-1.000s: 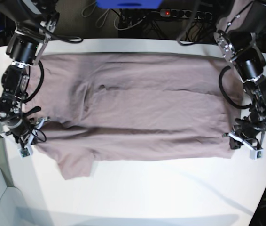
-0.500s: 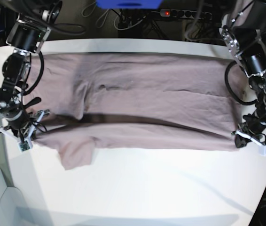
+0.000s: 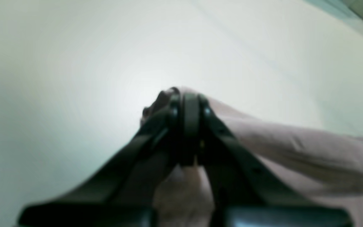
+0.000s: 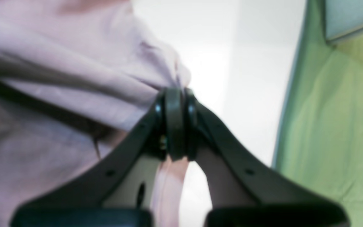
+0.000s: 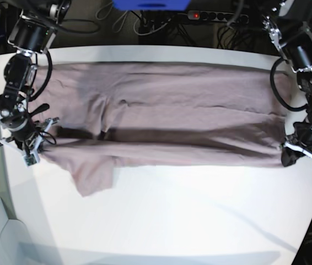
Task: Layout the t-shirt on the table in an organized manner, then fold the t-shirt properly
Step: 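Lift the hem with both grippers and fold it toward the collar edge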
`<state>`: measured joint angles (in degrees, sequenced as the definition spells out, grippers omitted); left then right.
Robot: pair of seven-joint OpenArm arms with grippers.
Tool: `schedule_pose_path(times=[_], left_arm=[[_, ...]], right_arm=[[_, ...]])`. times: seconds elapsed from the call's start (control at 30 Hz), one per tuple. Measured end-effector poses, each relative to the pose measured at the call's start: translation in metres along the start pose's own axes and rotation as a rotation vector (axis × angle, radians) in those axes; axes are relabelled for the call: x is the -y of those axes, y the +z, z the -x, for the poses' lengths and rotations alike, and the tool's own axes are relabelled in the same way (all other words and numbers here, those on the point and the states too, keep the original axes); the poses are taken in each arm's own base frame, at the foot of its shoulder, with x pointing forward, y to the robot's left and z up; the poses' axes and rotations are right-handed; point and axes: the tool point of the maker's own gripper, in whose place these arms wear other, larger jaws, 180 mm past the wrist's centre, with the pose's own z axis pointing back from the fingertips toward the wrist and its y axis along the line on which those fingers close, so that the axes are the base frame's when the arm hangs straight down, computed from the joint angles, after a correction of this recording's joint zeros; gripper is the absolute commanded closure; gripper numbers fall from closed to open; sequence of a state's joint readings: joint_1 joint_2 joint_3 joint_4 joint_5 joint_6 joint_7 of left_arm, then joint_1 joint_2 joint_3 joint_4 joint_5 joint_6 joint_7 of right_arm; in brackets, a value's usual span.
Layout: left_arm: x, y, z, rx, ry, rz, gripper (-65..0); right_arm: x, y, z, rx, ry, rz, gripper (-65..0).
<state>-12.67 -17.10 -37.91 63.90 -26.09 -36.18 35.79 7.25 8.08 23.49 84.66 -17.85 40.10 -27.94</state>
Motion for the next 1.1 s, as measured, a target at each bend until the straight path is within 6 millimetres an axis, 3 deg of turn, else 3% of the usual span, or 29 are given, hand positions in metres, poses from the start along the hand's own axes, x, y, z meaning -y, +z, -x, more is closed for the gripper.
schedule_pose_path(times=[0.3,0.53,0.77,1.1], left_arm=[[0.007,0.021,0.003,0.031,-0.004,0.025,-0.4],[0.016,0.041,0.004,0.056,-0.019,0.050,-0.4],[0.021,0.055,0.010,0.051,-0.054,0.053,-0.4],[0.001,0.079,0.032,0.026,0.006,0.017,-0.4]], right_arm=[[0.004,0.026,-0.007,0.038,0.057,0.047,0.0],[-0.011,0.046,0.001,0.068,0.046,0.011,0.0],[-0.017,0.059,0.021,0.045,0.052,-0.016,0.0],[0.015,0.071,0.043,0.005,0.000,0.072,0.0]])
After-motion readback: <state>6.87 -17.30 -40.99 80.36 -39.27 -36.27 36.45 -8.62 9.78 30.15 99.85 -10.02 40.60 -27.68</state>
